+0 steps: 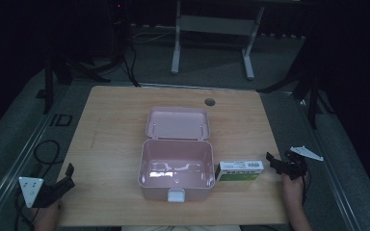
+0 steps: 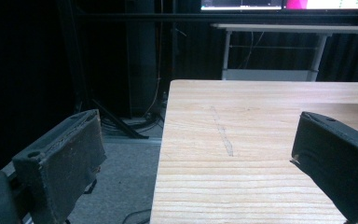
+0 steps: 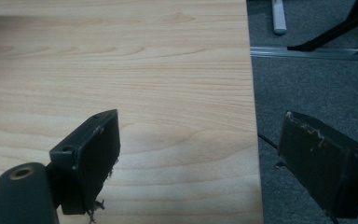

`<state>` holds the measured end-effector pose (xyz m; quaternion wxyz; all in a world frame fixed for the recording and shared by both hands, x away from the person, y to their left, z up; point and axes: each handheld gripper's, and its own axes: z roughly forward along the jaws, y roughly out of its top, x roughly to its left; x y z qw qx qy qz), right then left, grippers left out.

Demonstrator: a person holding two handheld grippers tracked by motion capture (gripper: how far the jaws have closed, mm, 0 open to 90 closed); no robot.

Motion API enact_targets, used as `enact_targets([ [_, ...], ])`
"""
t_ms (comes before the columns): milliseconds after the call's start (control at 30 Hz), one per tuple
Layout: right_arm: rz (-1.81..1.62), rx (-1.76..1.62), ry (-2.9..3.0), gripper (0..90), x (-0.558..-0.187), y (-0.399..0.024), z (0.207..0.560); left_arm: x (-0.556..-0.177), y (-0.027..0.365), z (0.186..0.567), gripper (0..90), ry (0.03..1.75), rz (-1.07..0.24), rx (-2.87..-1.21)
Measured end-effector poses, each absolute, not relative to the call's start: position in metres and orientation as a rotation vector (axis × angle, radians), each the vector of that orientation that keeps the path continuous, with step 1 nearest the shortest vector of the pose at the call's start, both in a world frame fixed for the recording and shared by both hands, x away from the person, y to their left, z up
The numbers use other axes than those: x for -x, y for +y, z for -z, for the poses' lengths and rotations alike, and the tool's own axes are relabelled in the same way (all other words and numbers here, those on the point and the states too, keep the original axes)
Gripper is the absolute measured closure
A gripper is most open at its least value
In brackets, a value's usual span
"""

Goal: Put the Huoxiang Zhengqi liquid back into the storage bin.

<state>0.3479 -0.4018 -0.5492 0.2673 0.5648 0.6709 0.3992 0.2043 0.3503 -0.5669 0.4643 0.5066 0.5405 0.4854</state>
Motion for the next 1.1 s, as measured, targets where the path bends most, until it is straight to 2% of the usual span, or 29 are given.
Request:
enact_targets([
  [400,-1.079,-1.396,2.027,12.2,-0.350,-0.394,0.550,-0.205,0.352,0.567,2.4,1.326,-1.176,-1.249],
  [600,-1.025,-1.322,2.274,11.1,-0.350,-0.393,0.534,-0.205,0.352,0.567,2.4,1.321,-1.172,-1.253],
  [800,-0.745,-1.199,2.557,11.1,-0.347,-0.390,0.519,-0.205,0.352,0.567,2.4,1.314,-1.168,-1.254],
  [1100,-0.458,-1.010,2.815,11.6,-0.338,-0.379,0.516,-0.205,0.352,0.567,2.4,1.312,-1.167,-1.258],
])
